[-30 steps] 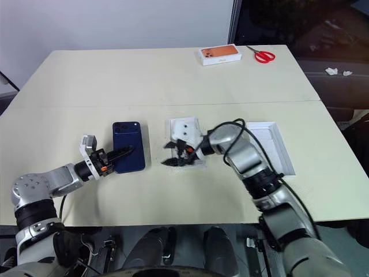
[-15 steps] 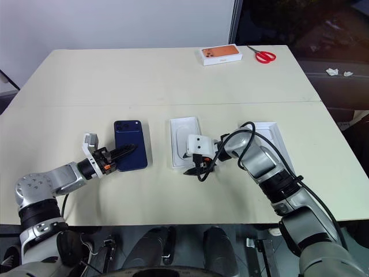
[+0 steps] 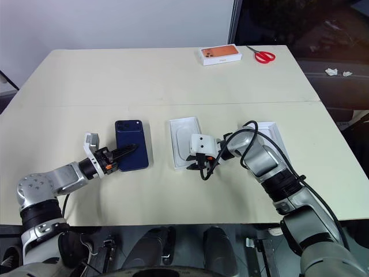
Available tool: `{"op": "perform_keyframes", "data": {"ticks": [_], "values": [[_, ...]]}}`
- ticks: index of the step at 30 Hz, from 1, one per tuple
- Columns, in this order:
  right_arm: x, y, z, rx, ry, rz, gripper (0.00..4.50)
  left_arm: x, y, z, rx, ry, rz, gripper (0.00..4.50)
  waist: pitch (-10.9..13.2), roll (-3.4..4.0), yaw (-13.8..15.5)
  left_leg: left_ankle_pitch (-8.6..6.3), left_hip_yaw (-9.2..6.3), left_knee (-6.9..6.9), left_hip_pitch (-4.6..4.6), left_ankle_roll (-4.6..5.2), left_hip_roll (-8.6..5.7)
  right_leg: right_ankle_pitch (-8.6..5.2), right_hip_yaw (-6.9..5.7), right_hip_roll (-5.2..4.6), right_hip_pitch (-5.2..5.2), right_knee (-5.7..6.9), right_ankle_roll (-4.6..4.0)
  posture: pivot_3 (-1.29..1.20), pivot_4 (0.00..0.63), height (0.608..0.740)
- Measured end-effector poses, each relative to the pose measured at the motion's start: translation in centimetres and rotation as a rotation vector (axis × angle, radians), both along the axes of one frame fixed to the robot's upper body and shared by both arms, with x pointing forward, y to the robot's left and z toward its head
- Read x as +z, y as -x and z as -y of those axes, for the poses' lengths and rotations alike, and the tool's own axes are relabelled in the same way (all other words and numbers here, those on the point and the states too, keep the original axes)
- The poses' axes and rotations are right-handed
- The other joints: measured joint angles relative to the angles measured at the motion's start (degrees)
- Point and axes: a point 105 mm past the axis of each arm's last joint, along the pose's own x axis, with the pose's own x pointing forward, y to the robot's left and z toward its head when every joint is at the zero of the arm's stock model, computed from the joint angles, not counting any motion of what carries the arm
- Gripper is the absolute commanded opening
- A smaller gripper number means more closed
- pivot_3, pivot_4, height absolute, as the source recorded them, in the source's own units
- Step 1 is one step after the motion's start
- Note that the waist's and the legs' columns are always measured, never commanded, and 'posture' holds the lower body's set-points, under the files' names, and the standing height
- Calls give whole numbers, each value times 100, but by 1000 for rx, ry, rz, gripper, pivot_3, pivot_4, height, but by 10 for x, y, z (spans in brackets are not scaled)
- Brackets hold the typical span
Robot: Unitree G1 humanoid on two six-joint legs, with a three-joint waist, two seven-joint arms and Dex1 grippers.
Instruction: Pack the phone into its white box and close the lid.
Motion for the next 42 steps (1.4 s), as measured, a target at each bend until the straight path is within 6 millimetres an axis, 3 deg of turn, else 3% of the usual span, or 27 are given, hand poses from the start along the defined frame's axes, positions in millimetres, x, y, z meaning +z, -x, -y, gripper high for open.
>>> {"op": "perform_keyframes", "data": {"ticks": [4, 9, 14, 17, 19, 21, 22, 27, 30, 32, 37, 40, 42], "values": [[0, 0, -5, -16, -16, -2, 1070, 0, 0, 0, 0, -4, -1, 0, 0, -1, -6, 0, 0, -1, 0, -1, 2, 0, 0, 2, -1, 0, 0, 0, 150, 740], [-1, -6, -33, -112, -85, 15, 1070, 5, -5, -3, 22, 7, 5, 0, -5, -18, -47, 8, 0, -3, 1, -13, 19, 1, 1, 18, -8, 5, -1, 0, 150, 740], [-1, -9, -57, -201, -121, 13, 1070, 25, -19, -13, 69, -10, 61, 0, -5, -26, -41, 27, 2, -13, 0, -48, 28, 1, 0, 26, -15, 7, -2, 0, 150, 740], [-1, -4, -63, -194, -121, -2, 2097, 28, -20, -12, 70, -9, 70, 0, -5, -26, -38, 27, 4, -14, -2, -48, 26, 1, 2, 25, -15, 3, -2, 0, 150, 740], [-5, 1, -65, -167, -110, -17, 3130, 27, -20, -12, 71, -14, 65, 0, -3, -29, -25, 27, 4, -12, -3, -48, 25, 1, 1, 24, -15, 3, -2, 0, 150, 740], [-6, 3, -62, -154, -96, -15, 4165, 28, -20, -11, 66, -11, 67, 0, -2, -30, -19, 23, 4, -10, -3, -41, 24, 1, 1, 23, -14, 4, -2, 0, 150, 740], [-6, 3, -60, -153, -95, -19, 4410, 28, -20, -11, 65, -11, 67, 0, -2, -31, -12, 22, 3, -10, -3, -39, 23, 1, 0, 23, -14, 3, -2, 0, 150, 740], [11, 7, -60, -133, -184, -62, 4410, 28, -22, -1, 43, 3, 69, 0, 2, -34, -4, 21, 3, -10, -6, -37, 23, 1, -1, 22, -15, 3, -2, 0, 150, 740], [52, 6, -52, -120, -352, -91, 4410, 34, -28, 23, -30, 7, 85, 0, 8, -44, 21, 15, -2, -1, -8, -26, 18, 2, -8, 18, -8, 3, -2, 0, 150, 740], [70, 0, -34, -138, -393, -74, 4410, 39, -32, 36, -70, 4, 100, 0, 7, -47, 26, 13, -3, -2, -8, -22, 13, 2, -10, 14, -6, 0, -2, 0, 150, 740], [67, -17, 5, -252, -361, -53, 4410, 33, -46, 58, -127, -72, 86, 0, 8, -46, -12, 17, 5, -8, -8, -28, 13, 2, -3, 15, -12, 2, -2, 0, 150, 740], [64, -24, 13, -289, -367, -45, 4410, 15, -50, 75, -189, -137, 31, 0, 8, -45, -30, 22, 8, -10, -8, -37, 16, 2, 0, 18, -16, 4, -2, 0, 150, 740], [64, -25, 13, -297, -370, -36, 4410, 16, -50, 82, -225, -142, 42, 0, 9, -46, -26, 22, 8, -11, -8, -37, 18, 2, 0, 19, -17, 3, -2, 0, 150, 740]]}}
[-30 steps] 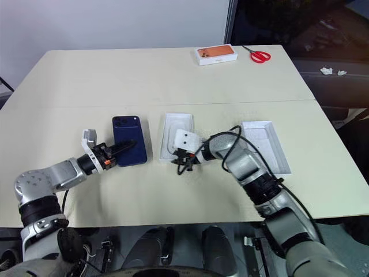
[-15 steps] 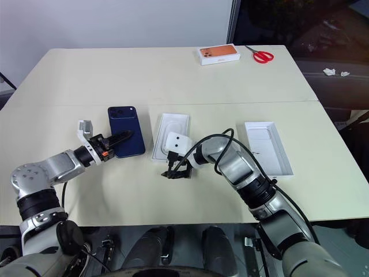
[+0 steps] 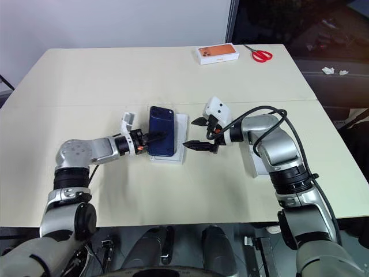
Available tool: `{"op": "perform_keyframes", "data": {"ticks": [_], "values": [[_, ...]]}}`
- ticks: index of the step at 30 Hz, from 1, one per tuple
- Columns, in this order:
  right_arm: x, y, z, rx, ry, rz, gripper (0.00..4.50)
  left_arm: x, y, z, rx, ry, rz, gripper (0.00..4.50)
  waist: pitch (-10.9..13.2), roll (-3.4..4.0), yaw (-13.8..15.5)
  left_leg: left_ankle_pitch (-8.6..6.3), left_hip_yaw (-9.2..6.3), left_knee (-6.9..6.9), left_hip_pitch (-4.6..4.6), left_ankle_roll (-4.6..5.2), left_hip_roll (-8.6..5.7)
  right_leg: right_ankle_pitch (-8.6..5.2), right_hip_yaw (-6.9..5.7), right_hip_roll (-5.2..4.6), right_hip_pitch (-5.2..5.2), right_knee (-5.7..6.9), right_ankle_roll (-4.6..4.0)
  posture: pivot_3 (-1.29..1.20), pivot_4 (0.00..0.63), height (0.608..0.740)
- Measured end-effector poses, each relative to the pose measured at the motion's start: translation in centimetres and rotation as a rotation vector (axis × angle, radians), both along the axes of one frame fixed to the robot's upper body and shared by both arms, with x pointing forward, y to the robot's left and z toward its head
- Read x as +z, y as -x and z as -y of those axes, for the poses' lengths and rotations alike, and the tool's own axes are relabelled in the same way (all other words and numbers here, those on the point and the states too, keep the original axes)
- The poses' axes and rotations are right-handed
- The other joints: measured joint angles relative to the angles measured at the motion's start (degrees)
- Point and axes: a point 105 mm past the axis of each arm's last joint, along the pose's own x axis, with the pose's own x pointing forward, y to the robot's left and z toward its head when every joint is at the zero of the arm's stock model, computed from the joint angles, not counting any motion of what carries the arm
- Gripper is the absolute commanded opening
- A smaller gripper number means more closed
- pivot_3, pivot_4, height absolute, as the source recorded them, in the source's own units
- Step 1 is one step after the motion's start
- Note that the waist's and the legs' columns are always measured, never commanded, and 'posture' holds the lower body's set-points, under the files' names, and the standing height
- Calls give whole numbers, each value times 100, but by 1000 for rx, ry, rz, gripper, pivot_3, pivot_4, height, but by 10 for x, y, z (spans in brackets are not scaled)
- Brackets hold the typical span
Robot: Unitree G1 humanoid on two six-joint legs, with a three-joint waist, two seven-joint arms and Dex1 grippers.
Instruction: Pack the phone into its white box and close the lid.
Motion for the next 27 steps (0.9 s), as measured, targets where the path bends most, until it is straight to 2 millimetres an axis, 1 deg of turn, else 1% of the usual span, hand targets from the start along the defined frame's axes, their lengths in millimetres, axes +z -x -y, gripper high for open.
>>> {"op": "perform_keyframes", "data": {"ticks": [2, 4, 5, 11, 13, 19, 23, 27], "values": [[1, -1, 0, -5, -2, 8, 4410, 1, 0, 3, -21, -15, 9, 0, 0, 0, 8, 0, 0, 1, 0, 0, 0, 0, 1, -1, 1, 0, 0, 0, 150, 740], [0, -1, 1, -14, -3, 14, 4500, 0, 0, 2, -26, -8, 4, 987, 0, 0, 11, -1, -1, 2, 0, 1, -1, 0, 0, -1, 1, 0, 0, 0, 150, 740], [-1, -2, 1, -20, -3, 14, 4500, 0, 0, 3, -29, -6, 2, 1279, 0, 0, 18, -1, -1, 3, 0, 1, -1, 0, 0, -2, 1, 0, 0, 0, 150, 740], [-3, -2, 0, -27, -3, 24, 4500, 13, 3, 11, -86, 22, 39, 4281, 0, 0, 18, -2, -2, 7, 0, 3, -1, 0, -1, -2, 5, 2, 0, 0, 150, 740], [-4, -2, -2, -21, -1, 32, 4500, 19, 4, 12, -100, 16, 57, 4281, -1, 1, 4, -1, -2, 6, 2, 3, 0, 0, -1, -1, 4, 3, 0, 0, 150, 740], [-5, -2, -8, -7, -6, 45, 4500, 20, 6, 7, -102, -21, 58, 4281, -1, 1, 1, 1, -1, 5, 2, -2, 1, 0, 0, 1, 2, 5, 0, 0, 150, 740], [-9, -3, -9, -10, -1, 37, 4500, 24, 6, 2, -95, -52, 80, 4281, 0, 2, 15, 1, -2, 6, 1, -2, 1, 0, 0, 1, 1, 5, 0, 0, 150, 740], [-9, -4, -11, -7, -2, 45, 4500, 26, 9, 0, -100, -85, 87, 4281, 0, 1, 14, 1, -2, 5, 1, -3, 1, 0, 0, 0, 2, 5, 0, 0, 150, 740]]}}
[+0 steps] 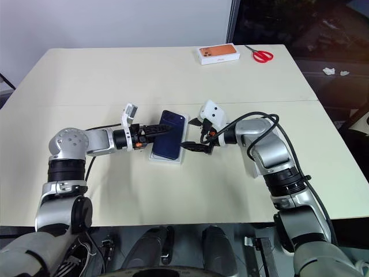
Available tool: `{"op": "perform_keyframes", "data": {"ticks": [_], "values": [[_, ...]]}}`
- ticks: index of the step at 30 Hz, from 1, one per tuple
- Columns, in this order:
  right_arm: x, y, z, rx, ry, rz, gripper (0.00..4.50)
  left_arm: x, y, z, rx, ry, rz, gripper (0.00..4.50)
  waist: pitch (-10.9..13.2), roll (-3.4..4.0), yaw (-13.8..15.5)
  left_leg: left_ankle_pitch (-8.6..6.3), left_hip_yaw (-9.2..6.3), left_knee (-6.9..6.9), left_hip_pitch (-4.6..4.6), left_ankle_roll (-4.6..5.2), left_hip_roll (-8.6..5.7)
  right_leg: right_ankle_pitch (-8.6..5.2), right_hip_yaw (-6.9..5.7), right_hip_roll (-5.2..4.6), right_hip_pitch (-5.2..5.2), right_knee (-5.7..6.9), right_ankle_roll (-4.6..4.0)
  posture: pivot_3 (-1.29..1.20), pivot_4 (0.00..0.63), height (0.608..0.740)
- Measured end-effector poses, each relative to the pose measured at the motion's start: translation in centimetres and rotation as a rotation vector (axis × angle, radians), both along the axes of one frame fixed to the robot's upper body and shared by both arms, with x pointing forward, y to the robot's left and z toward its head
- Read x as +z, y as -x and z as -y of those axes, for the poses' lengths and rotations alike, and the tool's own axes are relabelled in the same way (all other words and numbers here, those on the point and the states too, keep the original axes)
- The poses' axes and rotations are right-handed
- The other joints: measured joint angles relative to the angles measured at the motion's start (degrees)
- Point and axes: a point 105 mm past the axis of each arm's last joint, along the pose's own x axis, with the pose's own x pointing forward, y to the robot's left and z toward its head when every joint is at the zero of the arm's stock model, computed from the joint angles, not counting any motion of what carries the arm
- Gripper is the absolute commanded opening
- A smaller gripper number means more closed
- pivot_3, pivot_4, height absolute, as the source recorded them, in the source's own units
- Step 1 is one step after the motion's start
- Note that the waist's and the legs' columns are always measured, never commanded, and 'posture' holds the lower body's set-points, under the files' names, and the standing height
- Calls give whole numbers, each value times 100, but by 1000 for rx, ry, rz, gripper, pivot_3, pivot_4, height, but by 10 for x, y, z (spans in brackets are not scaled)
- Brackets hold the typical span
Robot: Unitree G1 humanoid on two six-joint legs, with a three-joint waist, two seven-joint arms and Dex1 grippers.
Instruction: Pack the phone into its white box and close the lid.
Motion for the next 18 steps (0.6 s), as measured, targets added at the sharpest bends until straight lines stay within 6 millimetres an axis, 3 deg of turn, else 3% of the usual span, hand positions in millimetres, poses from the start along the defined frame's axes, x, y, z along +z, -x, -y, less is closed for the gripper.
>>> {"op": "perform_keyframes", "data": {"ticks": [9, 18], "values": [[-1, -1, -2, 3, -1, 9, 4500, 2, 6, -22, 47, -107, 61, 4281, 0, 1, 1, 1, 0, -1, 0, -2, 0, 0, 1, 0, -1, 0, 0, 0, 150, 740], [-4, -1, -6, 4, 6, 14, 4500, 4, -2, -45, 151, -173, 126, 4281, 0, 1, 2, 1, 0, 0, 0, -2, 0, 0, 1, -1, 0, 0, 0, 0, 150, 740]]}}
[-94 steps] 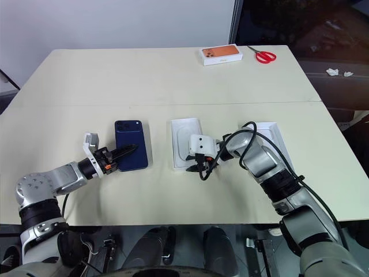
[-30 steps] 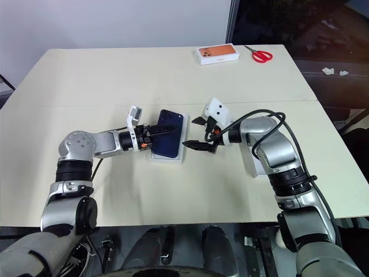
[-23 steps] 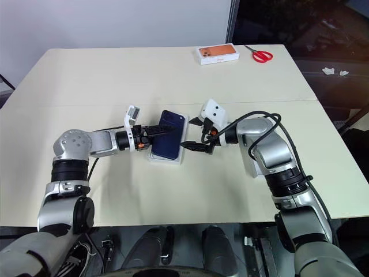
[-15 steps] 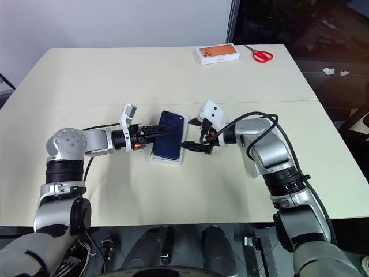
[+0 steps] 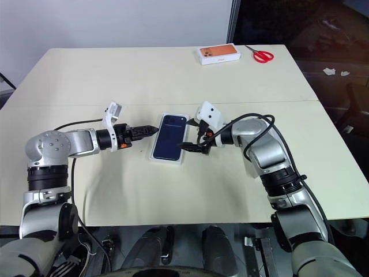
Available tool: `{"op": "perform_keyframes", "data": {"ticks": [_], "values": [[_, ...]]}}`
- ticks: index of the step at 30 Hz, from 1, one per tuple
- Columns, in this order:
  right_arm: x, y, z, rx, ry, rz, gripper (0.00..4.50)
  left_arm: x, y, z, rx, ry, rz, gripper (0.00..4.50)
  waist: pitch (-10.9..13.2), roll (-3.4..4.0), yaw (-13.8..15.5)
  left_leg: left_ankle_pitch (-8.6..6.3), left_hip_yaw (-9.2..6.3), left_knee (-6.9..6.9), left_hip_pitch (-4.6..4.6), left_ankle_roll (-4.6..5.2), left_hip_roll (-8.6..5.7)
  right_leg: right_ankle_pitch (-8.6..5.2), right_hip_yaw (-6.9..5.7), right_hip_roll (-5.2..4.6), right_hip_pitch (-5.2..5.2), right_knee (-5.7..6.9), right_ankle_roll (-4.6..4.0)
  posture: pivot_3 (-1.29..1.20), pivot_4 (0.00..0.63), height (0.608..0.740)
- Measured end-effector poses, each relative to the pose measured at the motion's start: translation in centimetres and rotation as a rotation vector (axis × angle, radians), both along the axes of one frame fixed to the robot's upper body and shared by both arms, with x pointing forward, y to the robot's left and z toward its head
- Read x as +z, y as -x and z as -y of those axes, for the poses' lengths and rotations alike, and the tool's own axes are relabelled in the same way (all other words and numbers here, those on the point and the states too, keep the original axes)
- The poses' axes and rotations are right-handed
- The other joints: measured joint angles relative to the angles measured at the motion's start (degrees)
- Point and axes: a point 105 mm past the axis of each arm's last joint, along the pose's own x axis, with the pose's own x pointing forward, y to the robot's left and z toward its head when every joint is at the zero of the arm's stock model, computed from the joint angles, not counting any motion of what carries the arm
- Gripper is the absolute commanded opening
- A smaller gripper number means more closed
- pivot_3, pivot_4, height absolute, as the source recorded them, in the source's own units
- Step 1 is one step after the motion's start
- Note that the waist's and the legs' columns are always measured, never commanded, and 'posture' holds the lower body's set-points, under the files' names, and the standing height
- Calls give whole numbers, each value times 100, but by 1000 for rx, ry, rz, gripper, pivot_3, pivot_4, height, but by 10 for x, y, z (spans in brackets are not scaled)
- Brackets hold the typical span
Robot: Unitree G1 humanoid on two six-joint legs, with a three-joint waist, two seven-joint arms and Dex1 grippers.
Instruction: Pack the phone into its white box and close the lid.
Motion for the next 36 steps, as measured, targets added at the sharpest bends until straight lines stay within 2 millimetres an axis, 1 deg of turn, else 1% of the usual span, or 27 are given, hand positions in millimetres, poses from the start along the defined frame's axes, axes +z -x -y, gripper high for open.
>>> {"op": "perform_keyframes", "data": {"ticks": [3, 5, 6, 7, 11, 12, 13, 16, 20, 23, 29, 36], "values": [[-2, -3, 2, -16, 5, 3, 4500, 4, -3, -12, 45, -29, 61, 4281, 0, 0, -11, 0, 1, -2, 0, -1, 0, 0, 1, 0, -1, 0, 0, 0, 150, 740], [-5, -7, 5, -38, 14, 6, 3951, -1, -4, -23, 79, -76, 77, 3748, 0, 0, -9, 0, 1, -3, 0, -1, 1, 0, 1, 1, -2, 0, 0, 0, 150, 740], [-6, -8, 7, -48, 17, 9, 3599, -6, -4, -28, 97, -97, 79, 3406, 0, 1, -6, 0, 2, -3, 0, 0, 0, 0, 2, 0, -2, 0, 0, 0, 150, 740], [-8, -10, 8, -58, 22, 10, 3183, -10, -4, -31, 109, -118, 79, 2948, 0, 1, -1, 0, 2, -3, 0, 0, 0, 0, 2, 0, -1, 0, 0, 0, 150, 740], [-15, -12, 12, -67, 90, 61, 1032, -29, -5, -37, 136, -198, 63, 866, 0, 1, 20, -2, 1, 1, 0, 4, -2, 0, 0, -3, 2, -1, 0, 0, 150, 740], [-19, -12, 12, -64, 110, 69, 609, -34, -6, -36, 134, -230, 63, 407, 0, 1, 17, -2, 1, 2, 0, 4, -3, 0, 0, -3, 2, -1, 0, 0, 150, 740], [-23, -12, 12, -63, 126, 70, 54, -38, -7, -34, 125, -265, 68, 0, 0, 1, 15, -2, 1, 2, 0, 4, -4, 0, 0, -3, 3, -1, 0, 0, 150, 740], [-35, -14, 11, -72, 172, 74, 54, -40, -10, -25, 98, -302, 111, 0, -2, 5, 17, -1, 1, 2, 1, 3, -4, 0, 0, -4, 4, 0, 0, 0, 150, 740], [-54, -19, 15, -93, 285, 100, 54, -44, -12, -5, 52, -301, 124, 0, -3, 4, 38, -1, -2, 5, 2, 3, -10, 0, -3, -8, 9, 0, 0, 0, 150, 740], [-52, -21, 14, -90, 304, 139, 54, -44, -12, 6, 9, -312, 131, 0, -5, 6, 31, -1, -1, 6, 5, 3, -11, 0, -2, -8, 13, 0, 0, 0, 150, 740], [-53, -22, 15, -92, 320, 153, 54, -45, -12, 22, -39, -306, 139, 0, -6, 6, 34, 0, -3, 8, 7, 3, -13, 0, -4, -9, 18, -1, 0, 0, 150, 740], [-53, -22, 15, -93, 327, 154, 54, -45, -12, 32, -65, -305, 146, 0, -7, 6, 35, 0, -5, 10, 9, 3, -16, 0, -5, -10, 22, -1, 0, 0, 150, 740]]}}
